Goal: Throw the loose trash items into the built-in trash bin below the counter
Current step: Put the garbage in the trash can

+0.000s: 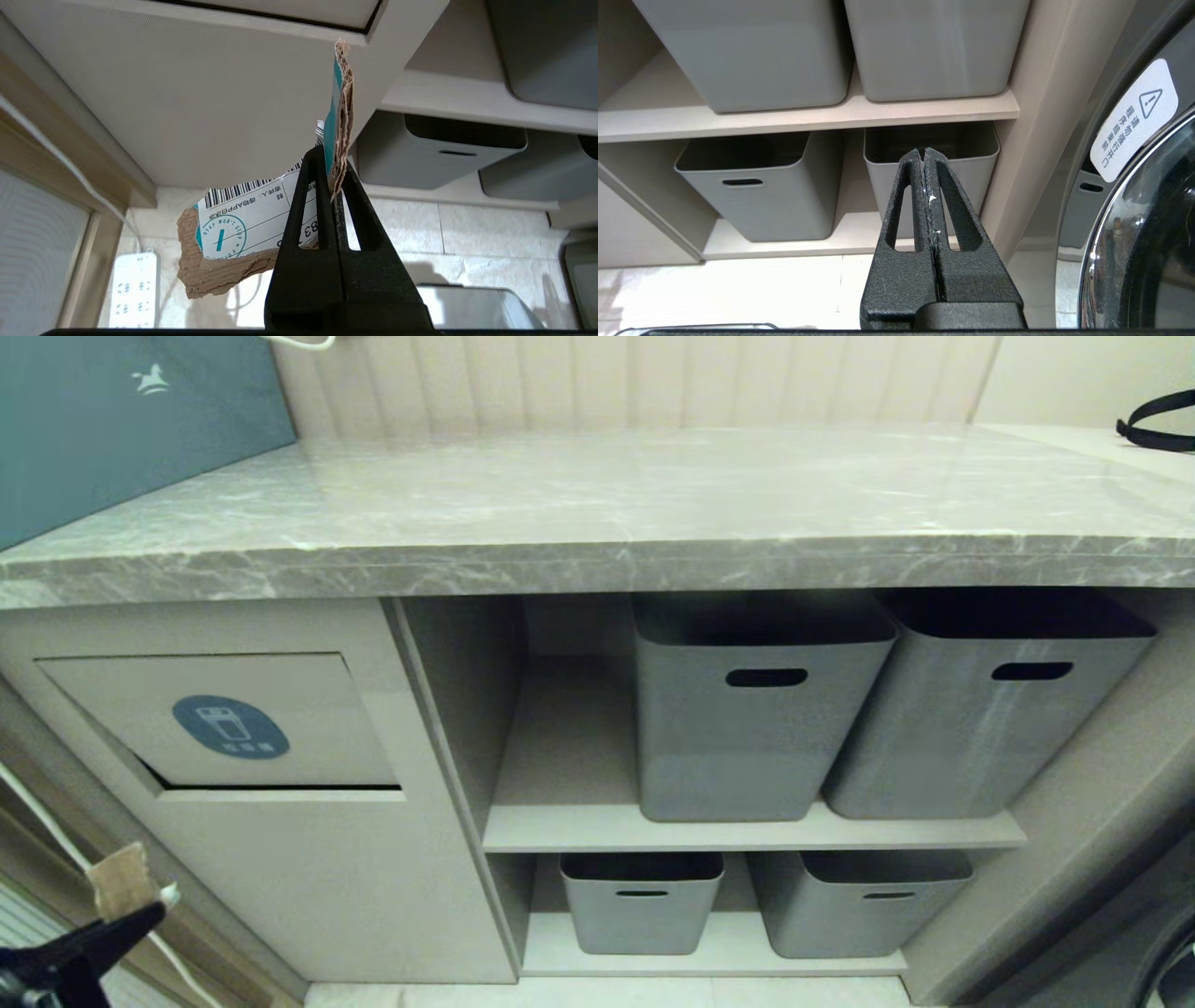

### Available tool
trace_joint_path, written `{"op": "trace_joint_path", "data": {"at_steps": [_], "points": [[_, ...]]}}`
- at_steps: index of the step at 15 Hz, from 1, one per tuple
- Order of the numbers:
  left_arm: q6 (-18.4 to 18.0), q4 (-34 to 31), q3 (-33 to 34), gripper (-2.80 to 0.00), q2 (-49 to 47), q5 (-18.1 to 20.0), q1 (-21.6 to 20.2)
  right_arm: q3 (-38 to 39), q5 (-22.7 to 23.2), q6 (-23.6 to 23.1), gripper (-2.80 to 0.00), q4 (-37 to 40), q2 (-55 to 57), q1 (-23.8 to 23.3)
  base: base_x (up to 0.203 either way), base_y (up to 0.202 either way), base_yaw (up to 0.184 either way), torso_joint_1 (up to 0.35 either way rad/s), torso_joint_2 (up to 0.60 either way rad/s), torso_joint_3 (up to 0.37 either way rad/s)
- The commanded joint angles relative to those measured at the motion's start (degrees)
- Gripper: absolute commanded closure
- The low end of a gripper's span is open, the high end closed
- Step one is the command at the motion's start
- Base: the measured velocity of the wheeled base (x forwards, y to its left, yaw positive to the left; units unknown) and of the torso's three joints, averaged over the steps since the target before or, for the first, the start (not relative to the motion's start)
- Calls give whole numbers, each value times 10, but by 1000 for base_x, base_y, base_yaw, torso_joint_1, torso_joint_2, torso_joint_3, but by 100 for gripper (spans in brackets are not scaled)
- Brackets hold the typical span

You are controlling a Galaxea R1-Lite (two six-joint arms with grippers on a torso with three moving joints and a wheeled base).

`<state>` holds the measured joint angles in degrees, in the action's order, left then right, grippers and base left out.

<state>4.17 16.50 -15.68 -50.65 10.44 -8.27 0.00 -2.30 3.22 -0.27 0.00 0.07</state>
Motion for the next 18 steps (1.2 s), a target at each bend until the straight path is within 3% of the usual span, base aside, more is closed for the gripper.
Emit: {"op": "trace_joint_path", "data": {"at_steps": [1, 9, 18], "points": [[5, 15, -6, 0, -40, 1, 0, 0, 0, -1, 0, 0, 0, 0, 0, 0, 0, -27, 105, 88], [14, 92, -25, 0, -112, 1, 2, 1, -1, 2, 0, 0, 0, 0, 0, 0, 0, -1, 15, 9], [19, 451, 47, 0, -347, 23, 2, 1, -1, 2, 0, 0, 0, 0, 0, 0, 0, 0, 0, 0]]}}
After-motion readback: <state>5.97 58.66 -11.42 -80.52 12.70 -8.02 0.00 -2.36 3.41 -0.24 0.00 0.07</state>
